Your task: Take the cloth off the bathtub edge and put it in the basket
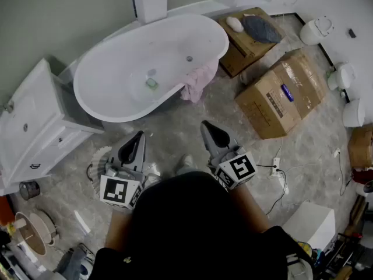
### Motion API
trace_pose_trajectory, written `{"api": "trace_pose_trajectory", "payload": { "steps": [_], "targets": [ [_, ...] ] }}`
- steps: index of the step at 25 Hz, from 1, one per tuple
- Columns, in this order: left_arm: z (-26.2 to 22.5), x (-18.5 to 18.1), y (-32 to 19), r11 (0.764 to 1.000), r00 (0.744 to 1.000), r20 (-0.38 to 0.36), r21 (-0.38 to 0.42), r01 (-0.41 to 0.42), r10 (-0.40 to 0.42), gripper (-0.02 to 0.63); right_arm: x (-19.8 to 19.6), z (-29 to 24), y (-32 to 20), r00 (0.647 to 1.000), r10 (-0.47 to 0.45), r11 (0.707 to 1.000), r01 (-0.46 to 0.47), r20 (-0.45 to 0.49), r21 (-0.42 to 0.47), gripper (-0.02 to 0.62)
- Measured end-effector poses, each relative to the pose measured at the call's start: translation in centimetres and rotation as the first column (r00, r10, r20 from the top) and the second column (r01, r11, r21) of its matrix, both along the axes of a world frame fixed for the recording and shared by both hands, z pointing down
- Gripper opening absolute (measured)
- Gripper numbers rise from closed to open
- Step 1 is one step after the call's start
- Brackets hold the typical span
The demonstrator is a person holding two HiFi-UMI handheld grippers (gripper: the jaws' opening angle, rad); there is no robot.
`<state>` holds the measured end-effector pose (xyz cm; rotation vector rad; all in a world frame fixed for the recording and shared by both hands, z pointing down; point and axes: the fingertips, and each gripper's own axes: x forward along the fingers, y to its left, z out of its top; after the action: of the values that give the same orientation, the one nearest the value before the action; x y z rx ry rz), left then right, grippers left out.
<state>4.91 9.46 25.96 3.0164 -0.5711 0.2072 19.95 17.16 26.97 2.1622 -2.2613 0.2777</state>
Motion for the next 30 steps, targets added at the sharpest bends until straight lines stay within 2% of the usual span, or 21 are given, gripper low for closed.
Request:
{"api": "trace_pose_trajectory", "payload": {
  "steps": [7, 14, 17, 20, 25, 30],
  "targets": [
    [0.4, 3.9, 0.9, 1.000, 1.000, 0.011, 0.005, -0.002, 0.001, 0.014, 3.7, 0.2, 0.5, 1.000, -0.011, 1.000, 0.011, 0.001, 0.012, -0.005],
    [0.9, 8.2, 1.7, 1.000, 0.999, 0.053, 0.005, 0.004, -0.005, 0.014, 9.0, 0.5, 1.4, 0.998, 0.002, 0.999, -0.005, 0.068, 0.044, -0.003],
    [1.5, 10.0, 2.2, 1.000, 0.997, 0.071, 0.006, 0.009, -0.010, 0.014, 12.0, 1.4, 2.2, 0.996, 0.027, 0.999, -0.030, 0.083, 0.029, -0.003],
    [2.4, 11.5, 1.9, 0.999, 0.997, 0.079, -0.032, 0.014, -0.011, 0.014, 14.9, 2.5, 2.6, 0.991, 0.071, 0.997, -0.073, 0.110, 0.010, -0.003],
    [4.2, 13.7, -0.2, 0.998, 0.994, 0.107, -0.062, -0.009, 0.015, 0.014, 17.9, 4.0, 0.8, 0.985, 0.108, 0.994, -0.107, 0.135, -0.016, -0.003],
    [5.9, 16.4, -5.0, 0.996, 0.994, 0.104, -0.088, -0.026, 0.036, 0.014, 20.4, 5.4, -2.9, 0.980, 0.143, 0.989, -0.139, 0.138, -0.041, -0.003]
  ]
}}
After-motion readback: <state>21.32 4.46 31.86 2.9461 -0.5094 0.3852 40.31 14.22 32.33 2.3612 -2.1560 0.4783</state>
